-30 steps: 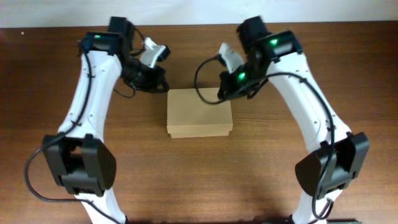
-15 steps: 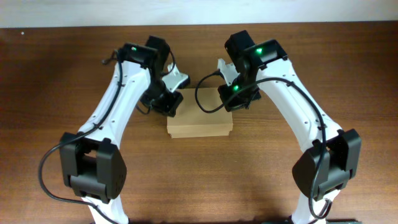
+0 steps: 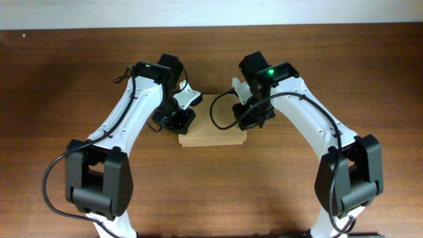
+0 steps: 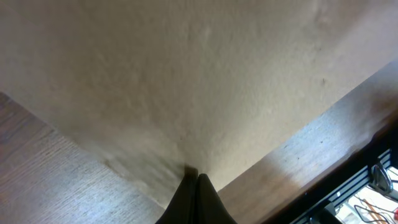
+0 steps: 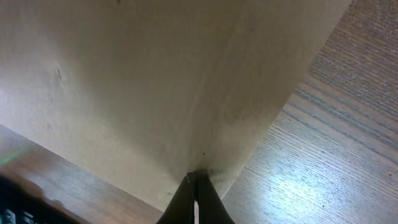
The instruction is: Pack container
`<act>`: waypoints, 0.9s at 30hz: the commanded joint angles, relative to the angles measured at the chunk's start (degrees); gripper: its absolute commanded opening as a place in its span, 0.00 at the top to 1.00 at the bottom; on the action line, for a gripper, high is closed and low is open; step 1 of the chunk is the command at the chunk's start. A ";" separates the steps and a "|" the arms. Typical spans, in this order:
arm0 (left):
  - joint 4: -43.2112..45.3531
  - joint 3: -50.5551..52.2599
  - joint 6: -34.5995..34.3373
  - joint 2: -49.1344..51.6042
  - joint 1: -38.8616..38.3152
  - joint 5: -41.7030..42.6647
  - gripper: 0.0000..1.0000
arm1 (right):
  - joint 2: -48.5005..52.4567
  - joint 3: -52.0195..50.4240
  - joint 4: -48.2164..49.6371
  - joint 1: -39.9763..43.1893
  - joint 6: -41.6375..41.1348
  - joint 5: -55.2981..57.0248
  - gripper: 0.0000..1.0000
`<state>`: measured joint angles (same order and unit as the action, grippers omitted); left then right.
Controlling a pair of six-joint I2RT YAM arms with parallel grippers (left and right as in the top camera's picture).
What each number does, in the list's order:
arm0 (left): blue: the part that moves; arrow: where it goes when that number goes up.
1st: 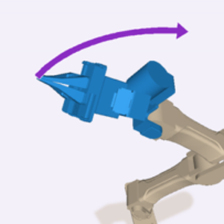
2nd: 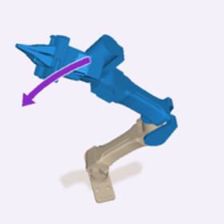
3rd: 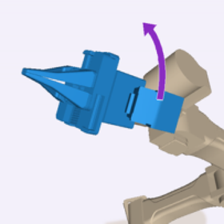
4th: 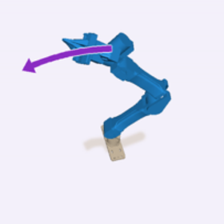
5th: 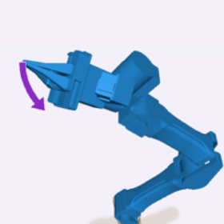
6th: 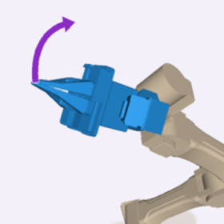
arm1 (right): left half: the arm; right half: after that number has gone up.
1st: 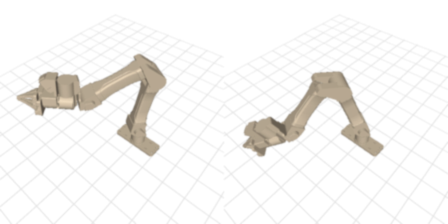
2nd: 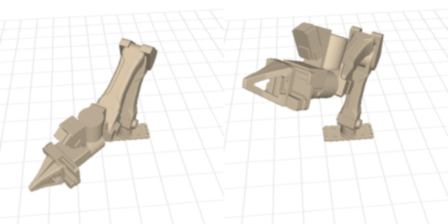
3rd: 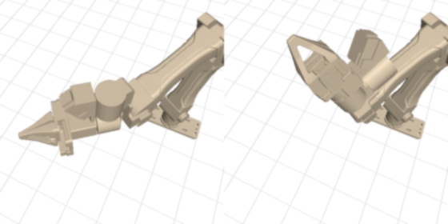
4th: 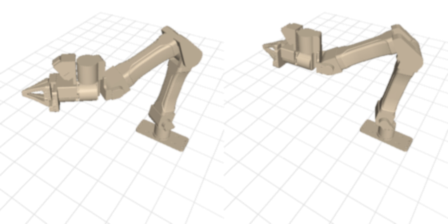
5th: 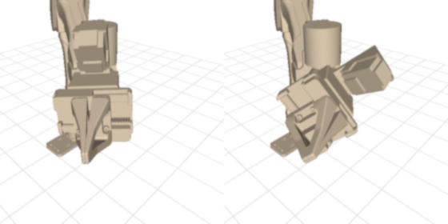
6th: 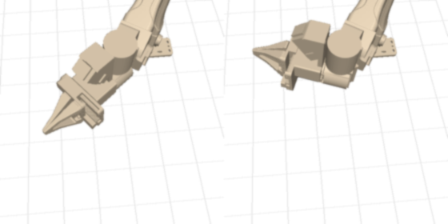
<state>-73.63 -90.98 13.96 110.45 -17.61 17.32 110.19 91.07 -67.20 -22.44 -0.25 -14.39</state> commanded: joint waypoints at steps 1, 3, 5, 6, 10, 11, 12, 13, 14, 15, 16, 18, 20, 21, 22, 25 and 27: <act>0.98 -3.17 -1.95 -1.64 0.83 -3.34 0.98 | -0.09 3.72 -2.84 0.81 -0.66 2.91 0.96; 0.68 -7.19 -4.39 -2.97 1.51 -6.49 0.98 | -0.87 8.90 -5.84 1.57 -0.70 4.70 0.96; 0.22 -11.89 -6.03 -4.63 2.36 -8.61 0.97 | -1.20 16.22 -10.16 2.21 -0.72 7.67 0.96; -0.04 -14.58 -6.21 -5.57 2.89 -9.01 0.95 | -1.20 20.26 -12.52 2.38 -0.72 9.38 0.96; -1.49 -27.63 -6.21 -9.25 5.31 -14.27 0.90 | -1.20 40.65 -23.32 2.69 -2.19 19.78 0.96; -1.86 -29.77 -6.19 -9.86 5.55 -16.55 0.90 | -1.20 44.26 -24.74 2.71 -3.39 20.09 0.96; -2.38 -32.28 -6.16 -10.54 5.81 -19.61 0.90 | -1.25 47.84 -26.01 2.80 -3.67 20.06 0.96; -3.02 -34.07 -6.14 -11.06 5.92 -22.10 0.90 | -1.25 50.95 -27.12 2.86 -3.67 20.35 0.96; -3.89 -35.85 -6.16 -11.69 5.95 -24.39 0.90 | -1.55 53.79 -28.13 2.86 -3.69 20.35 0.96; -4.39 -36.57 -6.16 -12.17 5.97 -24.65 0.90 | -1.97 54.99 -28.63 3.02 -3.72 20.35 0.96; -4.90 -36.94 -6.14 -12.79 6.16 -24.70 0.91 | -2.75 55.28 -29.05 3.26 -3.98 20.35 0.96; -6.54 -36.85 -5.51 -13.84 6.69 -24.72 0.90 | -5.29 54.10 -29.73 4.15 -4.76 20.48 0.96; -7.13 -35.89 -5.53 -15.19 7.26 -24.70 0.90 | -9.03 50.86 -29.24 5.73 -4.79 20.46 0.96; -6.49 -34.86 -5.51 -16.44 7.65 -24.70 0.90 | -11.39 48.48 -28.70 6.80 -4.92 20.39 0.96; -5.86 -33.46 -5.51 -18.03 7.98 -24.70 0.90 | -13.86 45.92 -28.09 7.91 -5.38 20.35 0.96; -2.62 -26.03 -5.27 -25.22 9.16 -24.74 0.90 | -24.44 34.67 -24.68 11.93 -6.05 19.32 0.96; 0.70 -18.38 -5.09 -31.21 10.08 -24.94 0.90 | -32.74 25.81 -21.77 13.66 -6.05 19.39 0.96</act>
<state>-75.31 -117.34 8.73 88.05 -8.82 -6.31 88.27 125.47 -90.72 -10.98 -5.04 4.36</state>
